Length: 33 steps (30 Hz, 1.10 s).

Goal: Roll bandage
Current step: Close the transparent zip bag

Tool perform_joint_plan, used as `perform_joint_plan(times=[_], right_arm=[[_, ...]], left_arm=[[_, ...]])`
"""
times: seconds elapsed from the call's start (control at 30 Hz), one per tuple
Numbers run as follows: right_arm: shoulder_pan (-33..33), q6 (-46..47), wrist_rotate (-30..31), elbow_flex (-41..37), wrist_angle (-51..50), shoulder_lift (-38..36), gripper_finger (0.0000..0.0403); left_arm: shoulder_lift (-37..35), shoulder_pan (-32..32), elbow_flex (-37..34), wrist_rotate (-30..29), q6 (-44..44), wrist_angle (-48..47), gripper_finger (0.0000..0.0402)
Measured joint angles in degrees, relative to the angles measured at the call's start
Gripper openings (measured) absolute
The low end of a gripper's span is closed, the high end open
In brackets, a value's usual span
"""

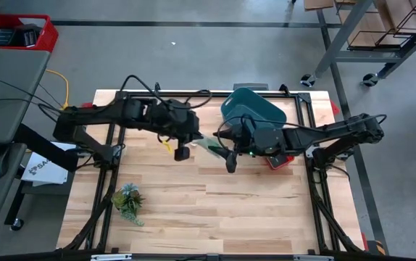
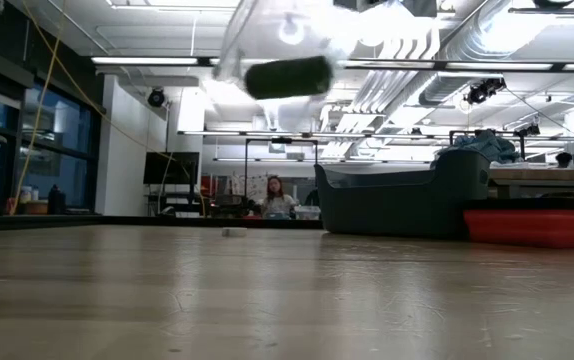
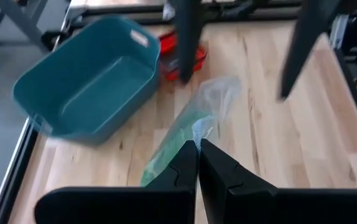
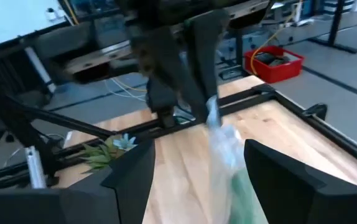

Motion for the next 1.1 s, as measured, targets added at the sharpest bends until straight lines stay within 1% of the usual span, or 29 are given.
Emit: perform_joint_plan(times=[0.2, 0.3, 0.37, 0.43, 0.47, 0.53, 0.57, 0.6, 0.7, 0.83, 1.03, 1.1], right_arm=[[-0.11, -0.18, -0.48, 0.0, -1.63, 0.0, 0.024], [-0.11, -0.19, -0.45, 0.0, -3.71, 0.02, 0.0238], [0.11, -0.2, 0.78, 0.0, -3.9, 0.07, 0.0221], [0.48, -0.2, 1.82, 0.0, -3.24, 0.07, 0.0174], [0.52, -0.19, 1.95, 0.0, -3.37, 0.07, 0.0139], [0.52, 0.29, 1.99, 0.0, -3.74, 0.07, 0.0052], [0.52, 0.44, 2.08, 0.0, -3.76, 0.07, 0.0027], [0.52, 0.73, 2.65, 0.0, -3.63, 0.07, 0.0018], [0.52, 2.24, 4.36, 0.0, -3.74, 0.0, 0.0005], [0.52, 4.42, 5.05, 0.0, -4.39, -0.48, 0.0001], [0.48, 5.12, 5.06, 0.0, -4.33, -0.55, 0.0], [0.36, 5.86, 4.78, 0.0, -3.26, -0.56, 0.0]], left_arm=[[1.64, -0.7, 0.0, -0.33, -2.01, 6.09, 0.0], [1.79, -0.67, -0.02, -0.53, -2.59, 6.62, 0.0], [1.68, -0.67, -0.02, -1.14, -3.24, 7.34, 0.0], [1.66, -0.7, -0.02, -1.58, -3.63, 7.44, 0.0], [1.66, -0.7, -0.02, -1.56, -3.65, 7.47, 0.0], [1.68, -0.86, -0.02, -1.03, -4.1, 7.49, 0.0], [1.68, -0.87, -0.02, -0.48, -4.03, 7.49, 0.0001], [1.68, -0.87, -0.02, -0.04, -3.63, 7.49, 0.0002], [0.73, -0.91, -0.06, -0.26, -3.29, 6.2, 0.0019], [-3.76, 0.06, -0.02, 1.85, -5.68, 3.98, 0.0064], [-11.06, 0.77, -0.13, 1.82, -10.49, -8.15, 0.014], [-14.47, 0.43, -2.57, 1.83, -13.62, -10.69, 0.0161]])
